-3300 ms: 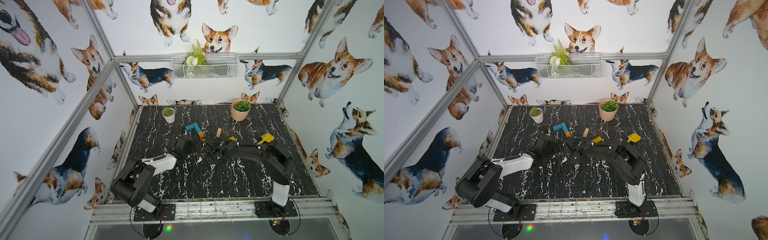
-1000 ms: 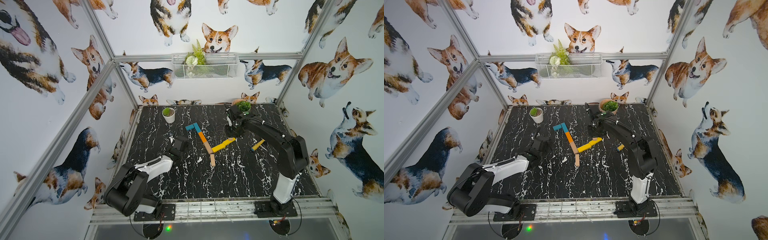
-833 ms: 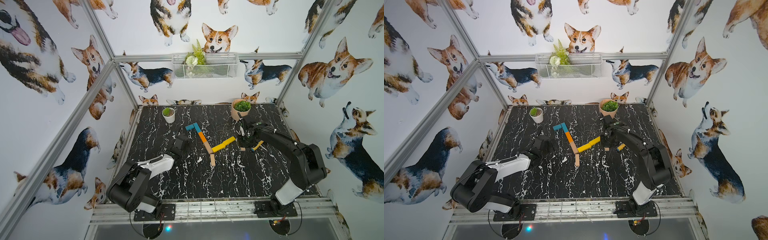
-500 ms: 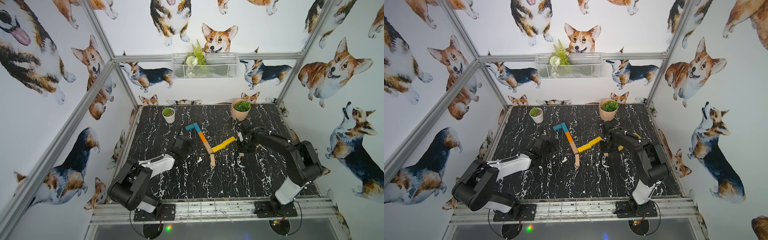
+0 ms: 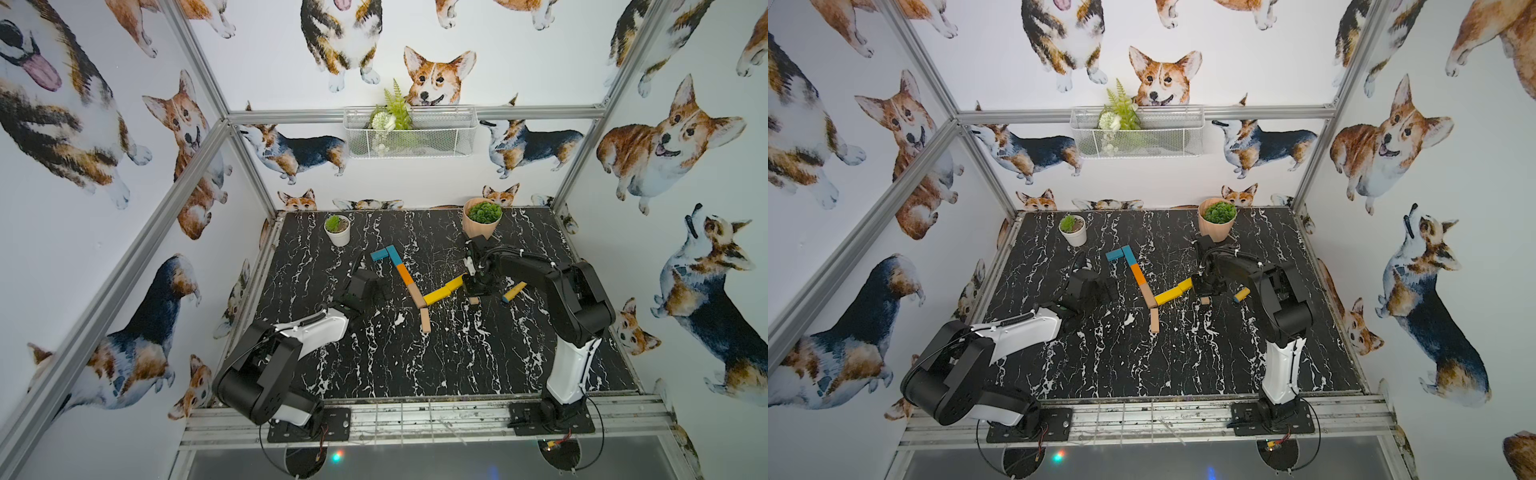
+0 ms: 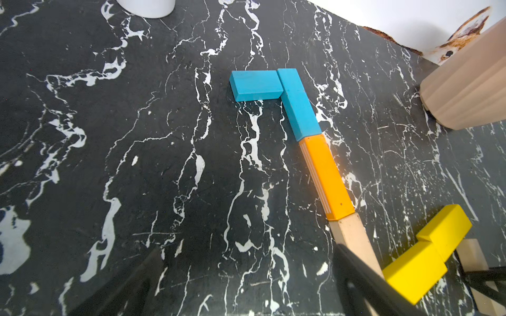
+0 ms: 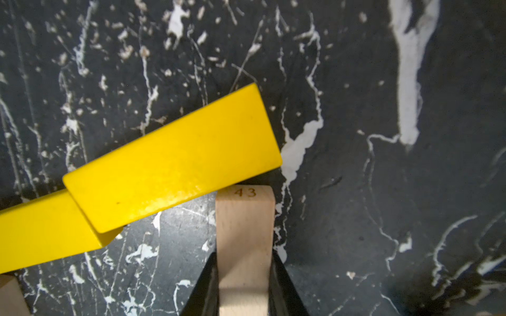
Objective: Assemble a giraffe with building blocks
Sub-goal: Assemble the building block at the center of the board.
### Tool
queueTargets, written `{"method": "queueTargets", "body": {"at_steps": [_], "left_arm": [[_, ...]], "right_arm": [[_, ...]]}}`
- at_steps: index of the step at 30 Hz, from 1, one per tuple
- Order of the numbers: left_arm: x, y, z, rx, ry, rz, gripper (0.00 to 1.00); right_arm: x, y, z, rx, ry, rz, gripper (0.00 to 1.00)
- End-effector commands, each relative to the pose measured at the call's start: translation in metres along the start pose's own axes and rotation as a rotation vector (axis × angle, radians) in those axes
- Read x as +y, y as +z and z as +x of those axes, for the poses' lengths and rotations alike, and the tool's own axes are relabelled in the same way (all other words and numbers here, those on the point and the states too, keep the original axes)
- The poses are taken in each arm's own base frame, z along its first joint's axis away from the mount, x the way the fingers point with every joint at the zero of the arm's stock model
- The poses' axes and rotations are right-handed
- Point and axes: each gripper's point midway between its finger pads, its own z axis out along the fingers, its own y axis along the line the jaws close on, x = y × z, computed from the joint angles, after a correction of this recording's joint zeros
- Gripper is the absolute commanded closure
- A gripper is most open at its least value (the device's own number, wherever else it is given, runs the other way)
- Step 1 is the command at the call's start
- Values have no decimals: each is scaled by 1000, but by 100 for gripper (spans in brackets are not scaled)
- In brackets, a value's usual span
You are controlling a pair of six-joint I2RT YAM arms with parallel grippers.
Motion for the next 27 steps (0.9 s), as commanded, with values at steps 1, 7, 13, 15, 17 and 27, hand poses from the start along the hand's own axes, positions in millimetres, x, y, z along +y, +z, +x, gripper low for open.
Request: {"method": "queueTargets", "body": {"at_steps": [1, 7, 13, 15, 17, 27], "left_arm": [[-1, 1, -5, -21, -3, 0, 0], [-3, 2, -4, -16, -5, 7, 0], [-4, 1, -4, -18, -7, 19, 0], [-5, 1, -4, -20, -8, 22, 0], [-5, 2, -4, -20, -8, 22, 0], [-5, -1, -6, -26, -5, 25, 0]], "right_arm": [[-1, 0, 5, 13, -10, 1, 78], [5, -22, 1, -45, 28, -39, 54], [15, -52, -1, -117, 122, -98, 48], [34, -57, 1, -138, 145, -195, 47], [54, -55, 5, -136, 146, -264, 47], [48, -3, 22, -15, 274, -318, 48]]}}
